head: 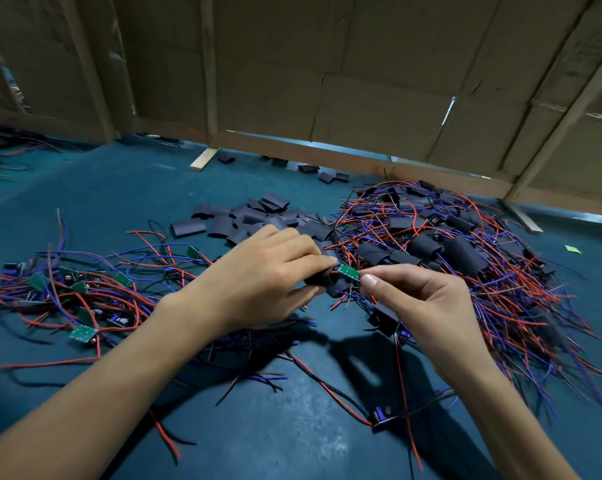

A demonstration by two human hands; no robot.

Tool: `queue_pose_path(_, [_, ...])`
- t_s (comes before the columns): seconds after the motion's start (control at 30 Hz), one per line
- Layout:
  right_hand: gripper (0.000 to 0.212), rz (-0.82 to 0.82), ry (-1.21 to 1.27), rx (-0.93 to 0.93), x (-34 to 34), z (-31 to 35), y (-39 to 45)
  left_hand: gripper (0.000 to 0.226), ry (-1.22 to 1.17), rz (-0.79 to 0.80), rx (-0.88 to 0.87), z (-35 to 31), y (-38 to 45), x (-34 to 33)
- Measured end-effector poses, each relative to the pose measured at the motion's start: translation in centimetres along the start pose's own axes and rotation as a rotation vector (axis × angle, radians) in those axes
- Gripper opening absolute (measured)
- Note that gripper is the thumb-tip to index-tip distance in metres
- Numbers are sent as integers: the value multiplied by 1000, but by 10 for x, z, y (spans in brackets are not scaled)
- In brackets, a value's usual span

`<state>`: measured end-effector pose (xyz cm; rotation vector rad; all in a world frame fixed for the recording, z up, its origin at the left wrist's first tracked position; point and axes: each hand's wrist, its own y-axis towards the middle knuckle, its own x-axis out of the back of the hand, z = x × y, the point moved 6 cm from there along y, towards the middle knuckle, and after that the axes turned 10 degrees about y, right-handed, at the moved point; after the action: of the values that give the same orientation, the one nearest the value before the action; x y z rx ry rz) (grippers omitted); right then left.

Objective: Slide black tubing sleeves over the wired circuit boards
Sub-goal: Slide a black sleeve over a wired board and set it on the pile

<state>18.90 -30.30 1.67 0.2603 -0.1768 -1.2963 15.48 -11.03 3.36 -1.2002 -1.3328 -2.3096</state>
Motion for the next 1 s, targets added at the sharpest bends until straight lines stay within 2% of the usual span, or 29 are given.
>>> queue_pose_path(0.1, [11, 10, -172, 124, 0, 6, -2, 36, -54, 18, 39, 0, 1, 0])
queue_pose_path(0.17, [14, 35, -347, 272, -4, 12, -5, 39, -84, 34, 62, 0, 2, -1])
queue_pose_path(0.3, [9, 72, -596, 514, -11, 19, -9, 38, -127, 31, 40, -4, 2, -1])
queue_pose_path(0.73, [9, 31, -822, 859, -16, 33, -19, 42, -9, -30, -6, -7, 6, 1])
queue_pose_path(1.0, [10, -23, -848, 860, -18, 33, -21, 47, 94, 7, 6, -12, 9, 2])
